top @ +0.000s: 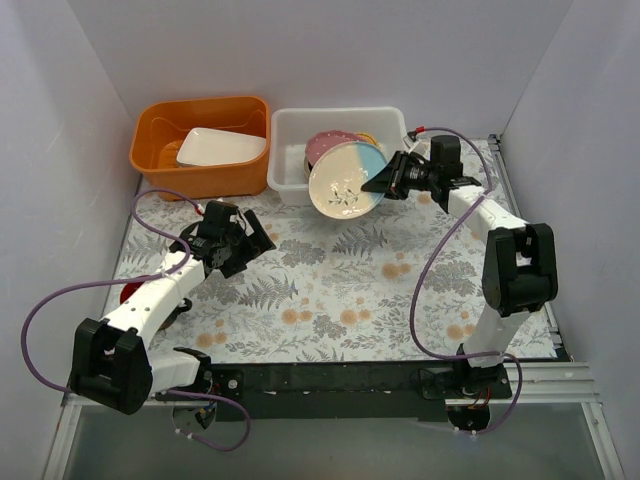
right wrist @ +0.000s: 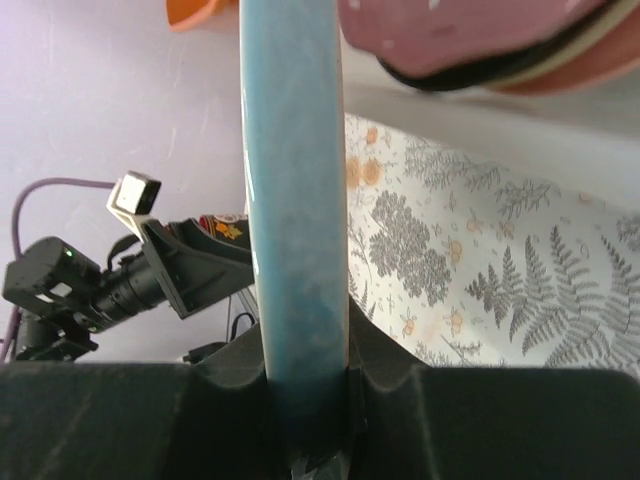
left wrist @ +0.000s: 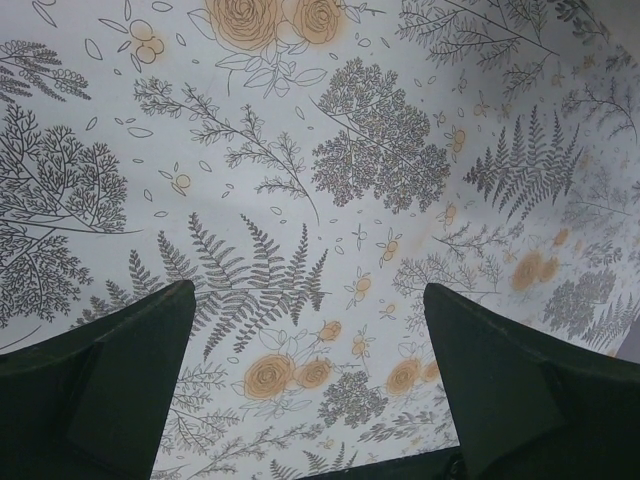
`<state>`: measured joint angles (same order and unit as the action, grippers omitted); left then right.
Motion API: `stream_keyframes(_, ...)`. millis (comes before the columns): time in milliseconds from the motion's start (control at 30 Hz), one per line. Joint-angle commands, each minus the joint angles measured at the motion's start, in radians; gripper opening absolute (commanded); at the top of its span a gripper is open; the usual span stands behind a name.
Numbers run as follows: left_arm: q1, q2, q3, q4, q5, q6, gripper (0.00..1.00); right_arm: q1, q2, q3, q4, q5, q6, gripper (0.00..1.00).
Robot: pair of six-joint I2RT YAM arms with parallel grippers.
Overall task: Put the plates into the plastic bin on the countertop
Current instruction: Place the plate in the plastic bin.
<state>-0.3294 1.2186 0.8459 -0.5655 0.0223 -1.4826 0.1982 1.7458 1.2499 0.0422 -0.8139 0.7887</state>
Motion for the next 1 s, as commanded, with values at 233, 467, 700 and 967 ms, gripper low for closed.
stream_keyframes(233,0.004,-0.008,-0.041,0.039,0.036,0.015,0.98,-0.052,0.201,0.405,0.189,-0.125,0.156,0.01)
stream_keyframes(467,0.004,0.009,-0.034,0.053,0.048,0.016,0.98,-0.054,0.385,0.647,0.145,-0.111,0.199,0.01)
stream_keyframes(700,0.004,0.007,-0.045,0.058,0.062,0.013,0.98,-0.054,0.495,0.781,0.114,-0.110,0.230,0.01)
stream_keyframes(967,0.004,-0.004,-0.053,0.061,0.076,0.005,0.98,-0.034,0.521,0.750,0.113,-0.113,0.216,0.01)
